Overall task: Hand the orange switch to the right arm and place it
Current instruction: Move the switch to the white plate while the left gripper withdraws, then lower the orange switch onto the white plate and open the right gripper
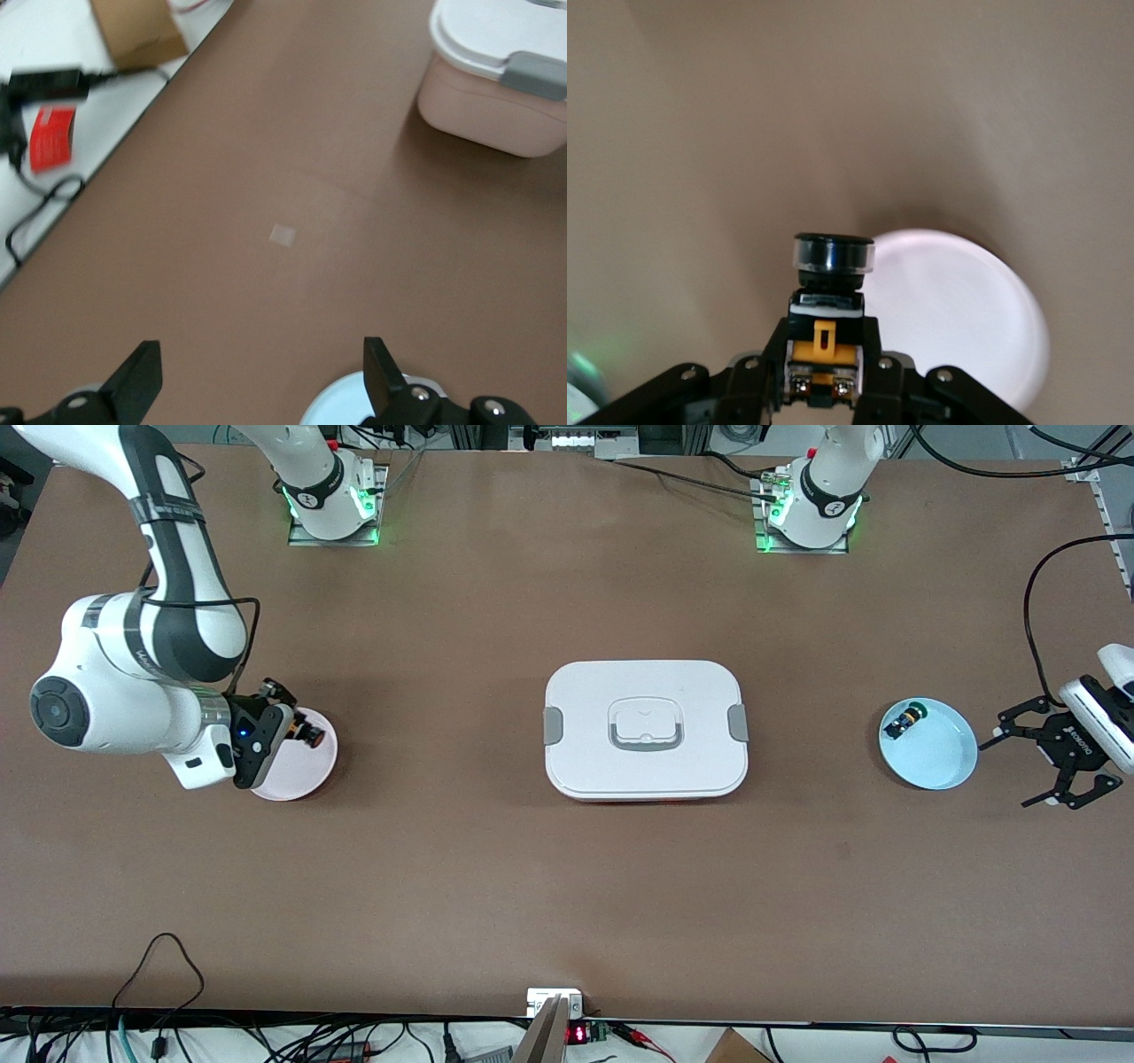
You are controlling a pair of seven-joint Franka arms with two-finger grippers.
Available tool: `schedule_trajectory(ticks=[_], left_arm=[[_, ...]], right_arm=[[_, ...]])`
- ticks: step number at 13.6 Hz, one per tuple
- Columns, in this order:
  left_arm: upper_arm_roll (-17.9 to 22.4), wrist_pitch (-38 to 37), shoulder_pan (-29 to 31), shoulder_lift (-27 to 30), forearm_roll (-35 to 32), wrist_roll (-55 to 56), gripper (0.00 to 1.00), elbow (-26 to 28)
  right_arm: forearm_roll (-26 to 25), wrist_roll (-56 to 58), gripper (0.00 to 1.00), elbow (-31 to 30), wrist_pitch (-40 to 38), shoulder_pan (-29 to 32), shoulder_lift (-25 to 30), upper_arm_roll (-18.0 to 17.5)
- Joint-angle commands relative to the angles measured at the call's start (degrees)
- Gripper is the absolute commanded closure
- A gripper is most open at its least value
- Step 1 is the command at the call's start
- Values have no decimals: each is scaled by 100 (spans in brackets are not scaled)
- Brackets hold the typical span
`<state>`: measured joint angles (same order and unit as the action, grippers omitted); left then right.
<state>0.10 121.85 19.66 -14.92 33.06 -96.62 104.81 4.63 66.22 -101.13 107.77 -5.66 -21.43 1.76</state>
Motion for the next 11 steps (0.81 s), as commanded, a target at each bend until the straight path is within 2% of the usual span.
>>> schedule_trajectory(ticks=[1, 4, 7, 11], left_arm=[[52, -81, -172, 270, -982, 1982, 0, -179], [61, -625, -330, 394, -1931, 3793, 0, -531], [52, -1363, -646, 560, -2723, 5901, 0, -865], [52, -2242, -1156, 859, -3226, 8285, 0, -919]], right_arm=[[-489, 916, 88, -564, 804, 231, 95, -105], [-524, 1989, 88, -1258, 1912, 258, 95, -105], [-524, 2439, 88, -1681, 2511, 302, 51, -105], [-568, 3115, 88, -1972, 3136, 495, -63, -105]])
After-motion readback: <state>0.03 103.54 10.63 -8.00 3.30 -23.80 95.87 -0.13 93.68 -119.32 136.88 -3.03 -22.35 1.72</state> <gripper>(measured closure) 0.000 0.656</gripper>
